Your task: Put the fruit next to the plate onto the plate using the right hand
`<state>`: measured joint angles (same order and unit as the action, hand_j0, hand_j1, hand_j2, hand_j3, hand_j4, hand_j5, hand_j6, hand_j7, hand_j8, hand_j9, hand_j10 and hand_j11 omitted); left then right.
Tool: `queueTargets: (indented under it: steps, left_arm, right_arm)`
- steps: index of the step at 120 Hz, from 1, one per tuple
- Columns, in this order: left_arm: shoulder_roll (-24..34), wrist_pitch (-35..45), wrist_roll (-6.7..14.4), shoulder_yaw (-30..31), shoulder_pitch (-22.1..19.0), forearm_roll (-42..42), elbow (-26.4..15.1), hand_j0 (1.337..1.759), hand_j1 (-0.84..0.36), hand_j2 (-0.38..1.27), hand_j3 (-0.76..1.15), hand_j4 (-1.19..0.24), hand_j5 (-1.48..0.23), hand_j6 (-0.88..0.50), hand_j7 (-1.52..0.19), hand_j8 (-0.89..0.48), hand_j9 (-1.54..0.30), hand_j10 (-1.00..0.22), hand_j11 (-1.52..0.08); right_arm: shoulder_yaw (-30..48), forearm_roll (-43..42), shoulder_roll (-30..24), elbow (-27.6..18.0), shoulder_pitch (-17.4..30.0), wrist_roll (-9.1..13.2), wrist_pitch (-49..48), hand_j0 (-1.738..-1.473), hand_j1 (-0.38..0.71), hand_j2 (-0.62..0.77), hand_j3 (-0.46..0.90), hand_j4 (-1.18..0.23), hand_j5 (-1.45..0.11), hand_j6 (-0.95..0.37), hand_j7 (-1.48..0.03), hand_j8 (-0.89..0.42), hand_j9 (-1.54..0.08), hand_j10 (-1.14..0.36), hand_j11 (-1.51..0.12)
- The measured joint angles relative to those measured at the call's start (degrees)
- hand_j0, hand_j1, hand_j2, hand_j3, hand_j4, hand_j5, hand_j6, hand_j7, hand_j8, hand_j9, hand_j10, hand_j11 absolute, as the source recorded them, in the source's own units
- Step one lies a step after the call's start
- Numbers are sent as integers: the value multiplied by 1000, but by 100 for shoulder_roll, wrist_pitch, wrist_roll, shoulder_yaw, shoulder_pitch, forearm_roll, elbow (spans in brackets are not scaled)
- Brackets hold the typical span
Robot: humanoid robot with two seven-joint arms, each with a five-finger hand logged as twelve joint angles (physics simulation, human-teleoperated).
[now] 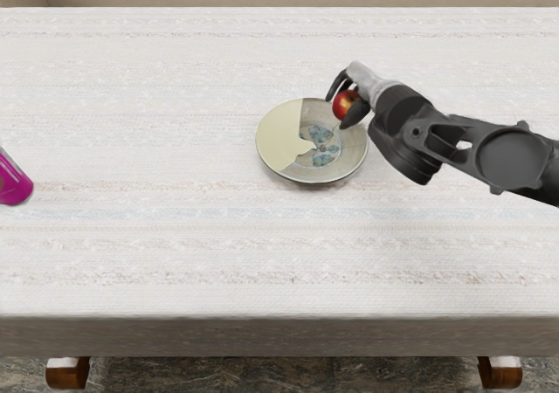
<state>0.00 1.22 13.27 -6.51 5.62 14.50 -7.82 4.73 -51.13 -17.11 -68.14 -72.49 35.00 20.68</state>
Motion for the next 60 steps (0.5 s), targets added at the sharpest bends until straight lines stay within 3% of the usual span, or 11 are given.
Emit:
queueTargets:
  steps: [38,60]
  left_arm:
    - [0,-1,0,0,0,0,0,1658,349,0,0,0,0,0,0,0,0,0,0]
    - [0,-1,0,0,0,0,0,1658,349,0,0,0,0,-1,0,0,0,0,0]
  right_arm:
    - [42,-24,414,42,14,-3,2,-1648,296,121,-1,-755,-1006,-386,-992,-323,-1014,-507,-1023]
    - [-5,-58,638,457,214,-5,5,-1645,320,143,-1,-802,-1034,-366,-1040,-295,-1065,-509,-1075]
